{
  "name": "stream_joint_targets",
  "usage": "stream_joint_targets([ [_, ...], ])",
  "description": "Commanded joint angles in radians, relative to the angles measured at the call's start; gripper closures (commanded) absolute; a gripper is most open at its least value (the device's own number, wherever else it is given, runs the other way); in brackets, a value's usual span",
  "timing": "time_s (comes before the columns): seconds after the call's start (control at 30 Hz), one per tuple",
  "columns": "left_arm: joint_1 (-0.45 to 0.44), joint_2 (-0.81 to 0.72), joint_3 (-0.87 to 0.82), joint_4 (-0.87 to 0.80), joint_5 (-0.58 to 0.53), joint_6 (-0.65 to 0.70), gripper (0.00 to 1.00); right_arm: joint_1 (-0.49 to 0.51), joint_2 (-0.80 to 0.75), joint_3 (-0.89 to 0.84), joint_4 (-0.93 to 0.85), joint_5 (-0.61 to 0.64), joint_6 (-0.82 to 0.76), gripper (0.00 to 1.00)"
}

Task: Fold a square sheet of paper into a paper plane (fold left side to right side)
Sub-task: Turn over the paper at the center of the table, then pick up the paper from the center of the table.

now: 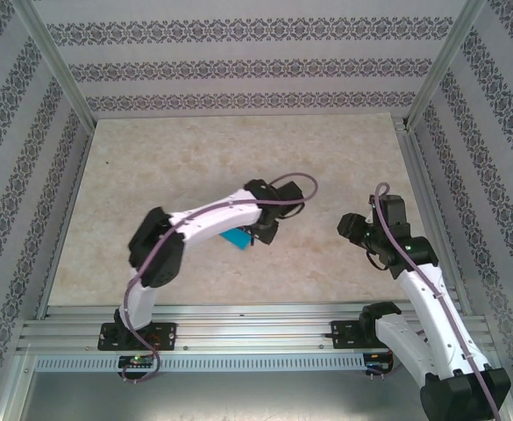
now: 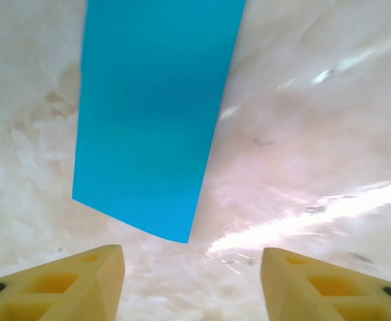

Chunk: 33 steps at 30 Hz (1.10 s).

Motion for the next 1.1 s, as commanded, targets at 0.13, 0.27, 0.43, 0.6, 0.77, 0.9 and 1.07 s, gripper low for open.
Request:
stream_joint_targets([
  [0.13,0.305,-0.464,-0.458,0.496,0.381,-0.018,0.29,0.187,0.211,-0.103,0.525,-0.207,0.234,0.55],
  [0.27,0.456,-0.617,-0.672,0.675,0.530,-0.089,0.21,0.314,0.447,-0.049,0.712,-0.153,0.306,0.51],
  [0.43,0.583,-0.694,-0.834,0.799,0.681,-0.158,0.17,0.373,0.697,0.032,0.851,-0.128,0.417,0.49],
  [0.6,0.645,-0.710,-0.910,0.846,0.739,-0.180,0.16,0.401,0.826,0.037,0.966,-0.102,0.528,0.51],
  [0.77,0.659,-0.717,-0.917,0.832,0.736,-0.162,0.16,0.426,0.907,0.056,0.995,-0.079,0.595,0.54],
  [0.9,0.664,-0.723,-0.925,0.832,0.736,-0.158,0.16,0.442,0.936,0.063,0.984,-0.053,0.627,0.54],
  [1.07,0.668,-0.725,-0.933,0.831,0.727,-0.153,0.15,0.462,0.970,0.075,0.995,-0.035,0.662,0.55],
])
